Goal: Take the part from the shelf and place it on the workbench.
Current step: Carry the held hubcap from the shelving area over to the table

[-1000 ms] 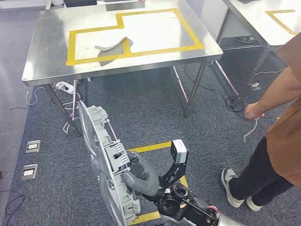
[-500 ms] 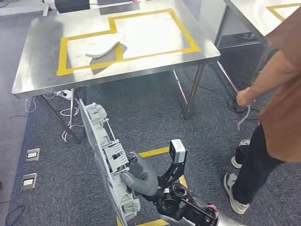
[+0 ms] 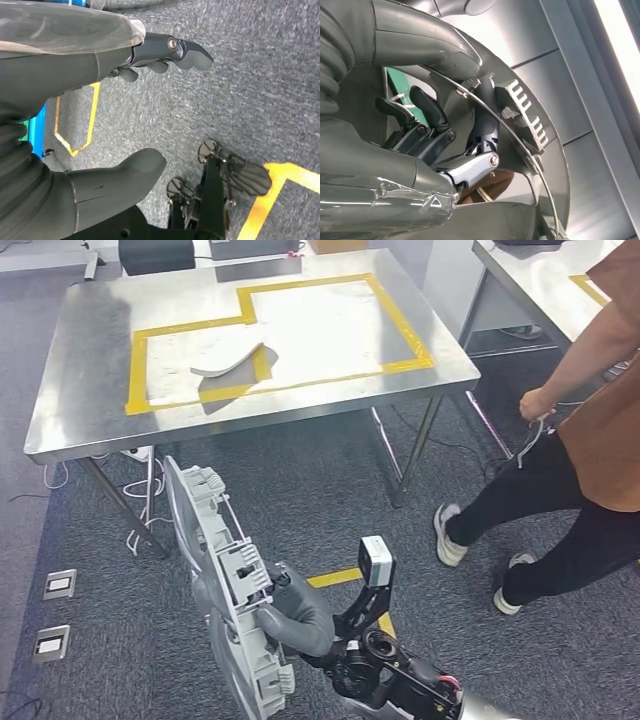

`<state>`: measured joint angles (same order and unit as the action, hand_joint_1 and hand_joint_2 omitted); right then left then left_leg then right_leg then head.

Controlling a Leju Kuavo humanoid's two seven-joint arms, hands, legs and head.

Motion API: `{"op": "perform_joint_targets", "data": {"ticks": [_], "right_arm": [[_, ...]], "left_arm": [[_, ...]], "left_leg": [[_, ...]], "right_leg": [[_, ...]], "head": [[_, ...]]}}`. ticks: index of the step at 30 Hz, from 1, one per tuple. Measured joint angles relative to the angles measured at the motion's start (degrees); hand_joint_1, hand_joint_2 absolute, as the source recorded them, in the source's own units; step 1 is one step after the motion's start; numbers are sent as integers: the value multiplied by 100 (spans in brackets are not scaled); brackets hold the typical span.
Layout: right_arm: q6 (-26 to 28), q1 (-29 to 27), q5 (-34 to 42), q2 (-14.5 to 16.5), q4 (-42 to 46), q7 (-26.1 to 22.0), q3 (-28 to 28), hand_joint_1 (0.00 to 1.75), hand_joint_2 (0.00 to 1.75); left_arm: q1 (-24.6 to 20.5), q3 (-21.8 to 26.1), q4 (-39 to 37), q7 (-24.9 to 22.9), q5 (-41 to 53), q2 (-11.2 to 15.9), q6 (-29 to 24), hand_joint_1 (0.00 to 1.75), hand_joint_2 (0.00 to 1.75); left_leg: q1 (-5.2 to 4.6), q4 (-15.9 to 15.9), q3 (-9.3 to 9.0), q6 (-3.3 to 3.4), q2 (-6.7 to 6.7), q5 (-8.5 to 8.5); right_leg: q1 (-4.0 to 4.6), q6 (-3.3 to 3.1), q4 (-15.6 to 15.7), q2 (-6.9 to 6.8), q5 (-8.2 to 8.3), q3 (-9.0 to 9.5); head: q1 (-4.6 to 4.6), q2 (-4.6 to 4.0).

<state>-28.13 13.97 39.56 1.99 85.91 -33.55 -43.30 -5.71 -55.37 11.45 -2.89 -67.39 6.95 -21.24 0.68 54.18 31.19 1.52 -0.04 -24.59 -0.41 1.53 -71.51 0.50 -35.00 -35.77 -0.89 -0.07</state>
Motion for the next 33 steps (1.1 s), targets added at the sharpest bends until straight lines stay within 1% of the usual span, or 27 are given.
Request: {"op": "perform_joint_targets", "data": {"ticks": [1,2,4,5,6,7,9,10,11,12,14,15,16,17,19,20,21,22,23,25,26,27,28,30,31,32,33], "right_arm": [[1,-5,-1,0,-1,0,0,175,175],[3,-11,-3,0,-2,0,0,175,175],[7,-21,-14,-1,-3,0,0,175,175],[9,-22,-20,-1,-4,1,-1,175,175],[11,-23,-27,-2,-5,1,-1,175,175],[14,-26,-32,-2,-6,1,0,175,175],[17,-30,-34,-1,1,2,0,175,175],[17,-29,-33,1,7,2,-1,175,175],[17,-25,-32,3,11,2,-2,175,175],[17,-23,-31,4,16,1,-3,175,175],[16,-22,-29,4,16,0,-3,175,175],[15,-24,-28,4,16,0,-4,175,175],[14,-25,-28,4,16,0,-5,175,175],[15,-25,-28,4,16,1,-5,175,175],[17,-24,-28,4,16,2,-4,175,175],[17,-23,-28,4,14,3,-5,175,175],[18,-21,-28,5,14,4,-6,175,175],[19,-20,-28,7,13,7,-6,175,175],[19,-19,-28,8,13,10,-7,175,175],[19,-18,-24,10,16,16,-7,175,175],[19,-14,-22,10,17,19,-7,175,175],[19,-8,-21,11,18,21,-6,175,175],[18,-6,-20,10,18,21,-6,175,175],[17,-10,-19,9,17,20,-5,175,175],[18,-16,-19,9,16,20,-6,175,175],[19,-20,-19,9,16,21,-6,175,175],[20,-21,-19,9,16,21,-6,175,175]], "left_arm": [[4,-1,0,1,0,-3,0,0,175],[9,-1,0,1,0,-7,0,0,175],[20,-2,0,1,0,-15,0,0,175],[17,-2,0,1,-1,-18,0,0,175],[10,-3,0,1,-1,-19,0,0,175],[3,-3,0,0,-3,-21,0,0,175],[-10,-5,0,-1,-11,-18,0,0,175],[-14,-6,0,-2,-16,-17,0,0,175],[-20,-7,0,-2,-19,-16,0,0,175],[-29,-8,0,-2,-21,-16,0,0,175],[-32,-8,0,-2,-23,-21,0,0,175],[-25,-8,0,-2,-24,-21,0,0,175],[-16,-8,0,-3,-25,-21,0,0,175],[-8,-8,0,-4,-25,-17,0,0,175],[-2,-9,-1,-8,-24,-4,0,0,175],[-1,-10,-1,-10,-24,5,0,0,175],[-3,-10,-2,-16,-24,14,1,0,175],[-3,-10,-2,-21,-24,20,1,0,175],[-2,-10,-2,-26,-24,24,2,0,175],[8,-11,-3,-30,-24,19,2,0,175],[11,-11,-3,-30,-24,18,2,0,175],[12,-12,-4,-30,-24,19,2,0,175],[10,-12,-4,-30,-24,22,2,0,175],[5,-13,-4,-30,-24,27,2,0,175],[8,-13,-4,-31,-24,26,2,0,175],[14,-14,-4,-31,-24,25,2,0,175],[20,-14,-3,-32,-24,23,2,0,175]], "left_leg": [[3,0,-60,-8,-4,-48],[9,1,-135,-21,-9,-102],[20,0,-289,-62,-15,-215],[19,3,-336,-90,-22,-263],[15,3,-356,-124,-25,-302],[7,13,-368,-162,-25,-327],[7,33,-396,-224,-21,-352],[12,128,-376,-246,-19,-358],[20,315,-279,-262,-20,-386],[26,624,-96,-277,-19,-452],[26,1378,427,-303,-20,-701],[26,1636,657,-313,-20,-803],[26,1717,803,-318,-20,-813],[24,1587,841,-312,-20,-695],[2,855,665,-247,-19,-145],[-18,502,562,-208,-20,26],[-40,255,480,-171,-25,107],[-57,125,434,-138,-31,115],[-62,91,408,-115,-39,55],[-28,23,279,-68,-40,129],[-9,7,209,-48,-36,139],[6,-1,144,-34,-33,128],[8,-4,104,-23,-30,98],[11,-1,45,-18,-31,28],[14,0,3,-24,-33,-13],[19,0,-52,-36,-36,-57],[27,0,-122,-53,-38,-106]], "right_leg": [[-10,9,-35,-3,28,-98],[-17,11,146,-6,189,-96],[-18,-8,872,-13,764,66],[-4,-28,1207,-19,942,139],[10,-66,1411,-23,1059,195],[24,-112,1508,-24,1073,215],[28,-212,1555,-14,1062,304],[19,-245,1588,-8,1057,350],[11,-273,1611,-7,1052,406],[3,-295,1633,-8,1037,449],[10,-336,1643,-11,979,505],[15,-349,1643,-6,942,541],[20,-354,1643,3,898,590],[26,-354,1644,12,853,648],[35,-342,1650,20,753,768],[46,-326,1649,26,702,829],[56,-302,1658,29,650,862],[65,-275,1654,34,623,907],[77,-242,1640,39,612,958],[86,-178,1573,33,562,1025],[85,-144,1446,25,490,990],[76,-109,1198,19,367,877],[59,-75,847,11,214,691],[25,-18,137,6,-93,233],[10,0,-7,3,-139,86],[-3,11,51,1,-62,32],[-13,13,317,-2,154,73]], "head": [[-20,0],[-43,0],[-93,0],[-114,0],[-129,0],[-130,0],[-116,0],[-102,0],[-76,0],[-44,0],[25,0],[49,0],[69,0],[91,0],[134,0],[152,0],[162,0],[168,0],[167,0],[150,-1],[128,-1],[99,-1],[71,-1],[21,0],[3,0],[-19,0],[-42,0]]}}
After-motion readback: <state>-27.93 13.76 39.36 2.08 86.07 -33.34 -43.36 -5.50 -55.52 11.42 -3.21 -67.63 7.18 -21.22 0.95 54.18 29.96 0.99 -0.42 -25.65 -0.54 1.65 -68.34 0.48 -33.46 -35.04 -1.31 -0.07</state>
